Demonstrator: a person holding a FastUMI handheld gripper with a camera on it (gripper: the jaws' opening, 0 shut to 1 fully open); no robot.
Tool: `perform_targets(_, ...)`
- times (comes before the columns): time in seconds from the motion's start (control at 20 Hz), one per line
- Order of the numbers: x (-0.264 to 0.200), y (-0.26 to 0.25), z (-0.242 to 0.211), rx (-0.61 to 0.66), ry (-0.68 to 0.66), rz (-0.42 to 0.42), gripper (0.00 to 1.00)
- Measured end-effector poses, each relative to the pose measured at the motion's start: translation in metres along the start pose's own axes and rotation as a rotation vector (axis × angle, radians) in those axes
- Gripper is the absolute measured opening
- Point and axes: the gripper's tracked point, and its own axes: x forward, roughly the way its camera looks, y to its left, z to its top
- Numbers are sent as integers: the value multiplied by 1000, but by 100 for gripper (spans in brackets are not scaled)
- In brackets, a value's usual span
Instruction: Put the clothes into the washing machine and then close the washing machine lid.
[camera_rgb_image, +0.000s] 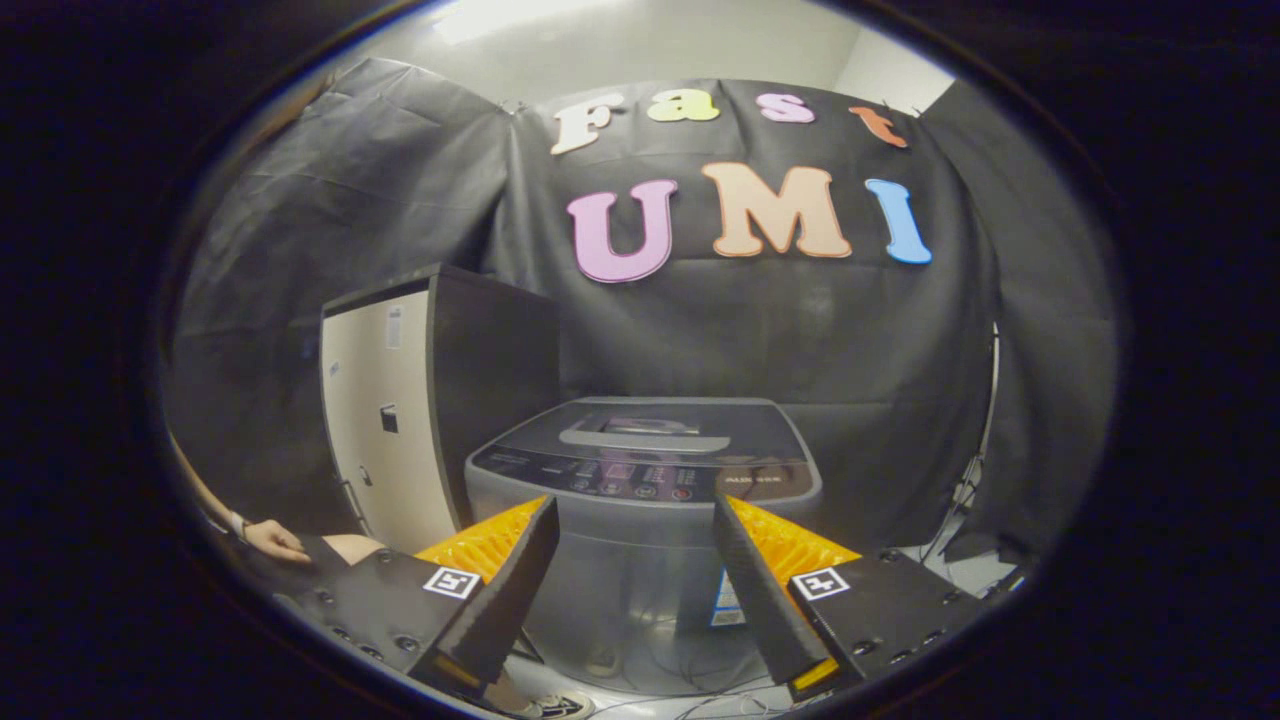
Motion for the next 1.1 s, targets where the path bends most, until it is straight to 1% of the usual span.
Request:
perform_targets(0.2,-2,-11,1,-1,-3,-48,96)
perform_targets(0.4,-3,-24,-15,-31,45,-104,96)
perform_targets(0.85,-16,-35,-12,16,35,-149,97)
perform_targets(1.1,-19,-33,-11,9,29,-144,97)
